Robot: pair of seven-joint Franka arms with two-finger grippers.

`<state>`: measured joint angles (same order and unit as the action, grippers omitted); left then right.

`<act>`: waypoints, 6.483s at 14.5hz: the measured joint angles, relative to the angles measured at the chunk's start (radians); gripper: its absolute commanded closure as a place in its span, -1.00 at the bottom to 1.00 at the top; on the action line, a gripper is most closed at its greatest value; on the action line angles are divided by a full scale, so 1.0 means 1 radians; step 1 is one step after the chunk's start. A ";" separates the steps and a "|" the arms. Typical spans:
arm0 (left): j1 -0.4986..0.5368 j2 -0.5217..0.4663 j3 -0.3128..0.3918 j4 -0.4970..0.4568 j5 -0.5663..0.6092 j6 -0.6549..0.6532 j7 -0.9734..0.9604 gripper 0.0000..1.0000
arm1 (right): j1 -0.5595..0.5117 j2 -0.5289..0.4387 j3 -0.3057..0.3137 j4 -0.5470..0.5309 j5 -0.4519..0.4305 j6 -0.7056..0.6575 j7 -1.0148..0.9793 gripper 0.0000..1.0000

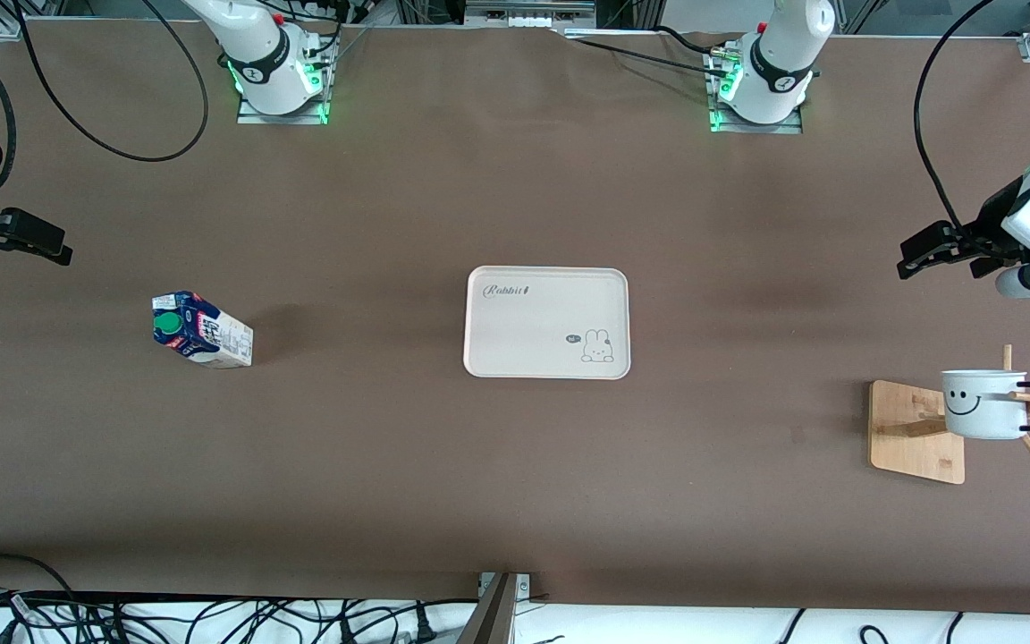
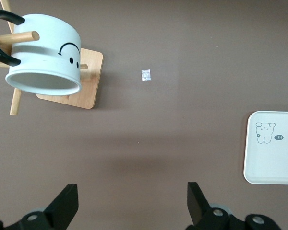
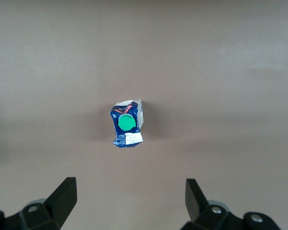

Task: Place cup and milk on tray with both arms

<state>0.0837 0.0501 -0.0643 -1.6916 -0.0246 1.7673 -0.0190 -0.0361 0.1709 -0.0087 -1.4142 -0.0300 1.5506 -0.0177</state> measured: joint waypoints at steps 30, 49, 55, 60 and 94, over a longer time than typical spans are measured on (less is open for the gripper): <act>0.010 0.012 0.000 -0.067 0.000 0.171 0.000 -1.00 | -0.040 0.262 -0.006 -0.006 -0.006 0.158 -0.003 -1.00; 0.023 0.019 0.003 -0.256 0.000 0.510 0.124 -1.00 | 0.012 0.332 0.005 -0.065 0.068 0.217 -0.001 -1.00; 0.050 -0.052 0.006 -0.409 0.000 0.737 0.125 -1.00 | 0.012 0.320 0.005 -0.128 0.068 0.259 -0.001 -1.00; 0.077 -0.086 0.009 -0.602 0.000 1.006 0.128 -1.00 | 0.012 0.280 0.005 -0.186 0.068 0.287 -0.001 -1.00; 0.084 0.125 0.001 -0.491 0.094 1.253 0.141 -1.00 | 0.015 0.204 -0.018 -0.379 0.068 0.405 -0.132 -1.00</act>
<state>0.1678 0.1747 -0.0630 -2.1821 0.0693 3.0205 0.1225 -0.0210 0.3746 -0.0263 -1.7934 0.0379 1.9558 -0.1492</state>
